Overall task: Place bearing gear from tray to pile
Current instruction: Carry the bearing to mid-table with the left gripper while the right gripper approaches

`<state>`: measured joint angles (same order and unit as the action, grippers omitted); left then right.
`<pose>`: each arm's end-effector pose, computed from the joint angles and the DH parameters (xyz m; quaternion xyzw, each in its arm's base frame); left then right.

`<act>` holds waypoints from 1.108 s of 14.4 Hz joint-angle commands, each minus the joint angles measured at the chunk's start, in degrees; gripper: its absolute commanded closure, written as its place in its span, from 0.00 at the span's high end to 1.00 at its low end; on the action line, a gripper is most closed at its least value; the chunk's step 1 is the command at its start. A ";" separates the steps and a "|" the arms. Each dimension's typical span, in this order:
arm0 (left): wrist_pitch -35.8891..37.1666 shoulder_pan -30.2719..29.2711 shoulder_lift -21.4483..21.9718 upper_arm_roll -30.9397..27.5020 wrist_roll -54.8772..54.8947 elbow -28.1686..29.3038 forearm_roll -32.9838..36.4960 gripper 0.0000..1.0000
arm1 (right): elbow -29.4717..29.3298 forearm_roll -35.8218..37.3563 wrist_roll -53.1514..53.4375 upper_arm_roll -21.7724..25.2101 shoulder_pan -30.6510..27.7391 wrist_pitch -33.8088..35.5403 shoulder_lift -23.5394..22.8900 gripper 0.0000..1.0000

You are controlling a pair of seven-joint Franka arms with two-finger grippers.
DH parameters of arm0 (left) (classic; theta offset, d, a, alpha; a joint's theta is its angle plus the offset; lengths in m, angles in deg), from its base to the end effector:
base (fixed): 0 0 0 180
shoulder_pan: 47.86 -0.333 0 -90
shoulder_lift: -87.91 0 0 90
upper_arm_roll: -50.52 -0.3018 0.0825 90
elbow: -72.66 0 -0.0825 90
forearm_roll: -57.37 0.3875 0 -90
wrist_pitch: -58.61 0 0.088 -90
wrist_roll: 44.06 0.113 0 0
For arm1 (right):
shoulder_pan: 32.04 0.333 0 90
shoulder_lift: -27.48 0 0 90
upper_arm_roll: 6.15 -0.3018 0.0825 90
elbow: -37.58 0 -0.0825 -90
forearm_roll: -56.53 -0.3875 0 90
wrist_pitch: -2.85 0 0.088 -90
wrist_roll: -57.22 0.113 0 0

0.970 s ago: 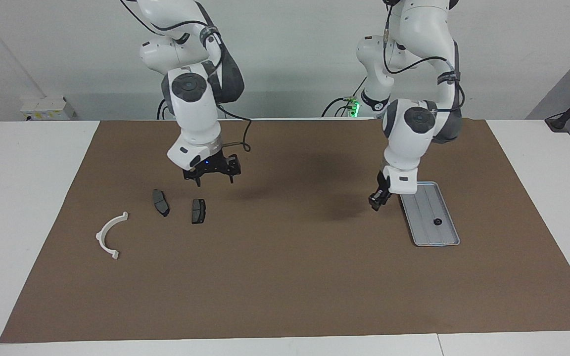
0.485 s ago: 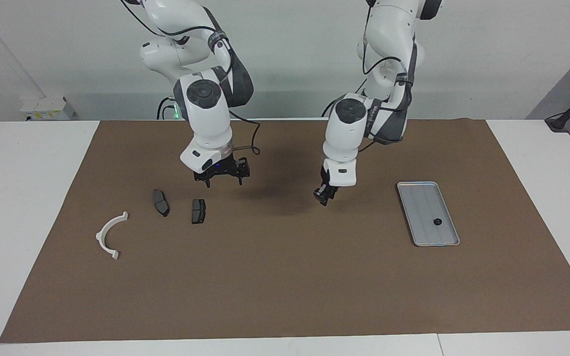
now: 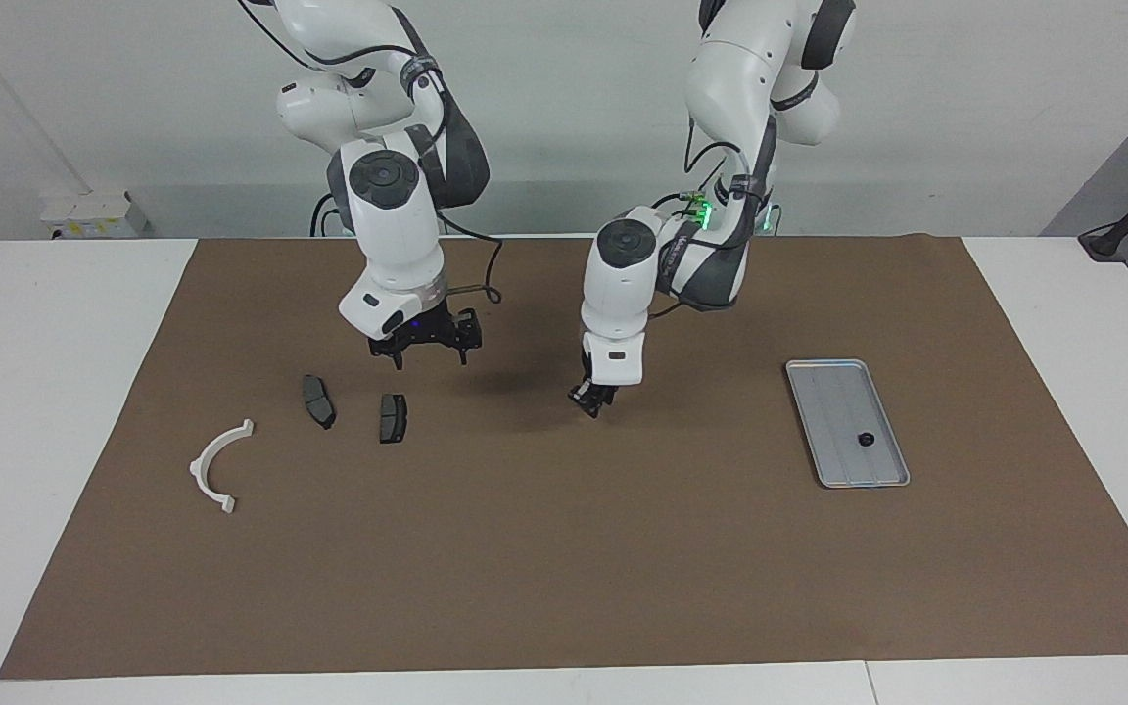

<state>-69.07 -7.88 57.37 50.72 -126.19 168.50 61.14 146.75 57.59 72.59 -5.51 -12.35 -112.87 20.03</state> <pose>0.5181 -0.4341 0.2767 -0.9402 -0.3395 -0.0277 0.0023 0.5585 0.1918 0.4073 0.9993 0.0362 -0.0048 0.0109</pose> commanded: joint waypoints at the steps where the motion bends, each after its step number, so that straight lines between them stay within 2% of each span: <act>1: 4.19 0.54 -2.50 -1.08 -1.37 -5.22 1.76 0.00 | 0.26 -0.27 -2.10 -0.37 -1.05 0.58 0.59 1.00; 2: 3.93 0.54 -2.42 -1.17 -1.37 -5.14 2.29 0.32 | 0.26 -0.27 -2.10 -0.37 -1.23 0.58 0.59 1.00; 3: 3.93 0.45 -2.33 -1.17 -1.28 -5.05 2.64 0.99 | 0.26 -0.27 -2.19 -0.37 -1.23 0.58 0.59 1.00; 7: 4.98 -1.65 -1.37 -1.17 1.43 -4.96 2.56 1.00 | 0.34 -0.27 -2.45 -0.37 -1.32 0.58 0.59 1.00; 9: 7.87 -5.06 2.48 -0.99 3.71 -3.74 2.47 1.00 | 0.17 -0.27 -2.63 -0.37 -1.32 0.67 0.59 1.00; 12: 14.38 -11.73 9.42 -0.90 20.01 1.08 1.68 1.00 | -0.01 -0.71 -1.75 -0.46 -1.23 0.41 0.41 1.00; 14: 13.86 -18.15 14.52 -0.90 31.27 7.05 1.41 1.00 | -0.97 -4.39 0.43 -0.37 -0.36 -0.47 -0.20 1.00; 16: 14.04 -24.13 15.42 -0.90 42.61 8.48 1.33 1.00 | -3.33 -4.49 5.44 -0.46 2.18 -0.39 -1.42 1.00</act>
<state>-54.65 -26.54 69.02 48.91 -93.34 171.35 62.61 146.01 54.30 73.95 -5.68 -12.19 -113.14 20.00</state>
